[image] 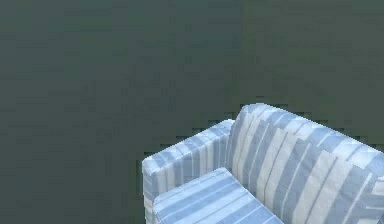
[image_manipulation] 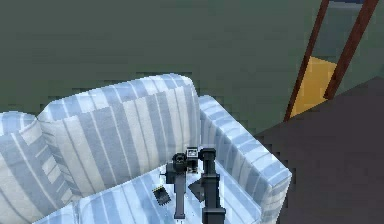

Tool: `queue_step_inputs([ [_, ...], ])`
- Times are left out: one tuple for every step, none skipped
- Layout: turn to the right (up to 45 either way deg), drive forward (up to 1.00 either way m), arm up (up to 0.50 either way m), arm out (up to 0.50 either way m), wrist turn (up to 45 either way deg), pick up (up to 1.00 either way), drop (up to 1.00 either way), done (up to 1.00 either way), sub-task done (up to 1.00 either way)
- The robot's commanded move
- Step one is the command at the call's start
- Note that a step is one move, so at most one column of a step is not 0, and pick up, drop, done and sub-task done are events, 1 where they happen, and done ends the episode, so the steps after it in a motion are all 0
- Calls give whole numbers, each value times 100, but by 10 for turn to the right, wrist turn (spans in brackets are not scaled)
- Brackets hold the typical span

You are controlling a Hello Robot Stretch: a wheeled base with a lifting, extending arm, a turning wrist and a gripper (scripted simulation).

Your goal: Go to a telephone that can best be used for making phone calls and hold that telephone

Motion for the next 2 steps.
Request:
queue_step_inputs([
  [0, 0, 0, 0, 450, 0, 0, 0, 0],
  [0, 0, 0, 0, 450, 0, 0, 0, 0],
])
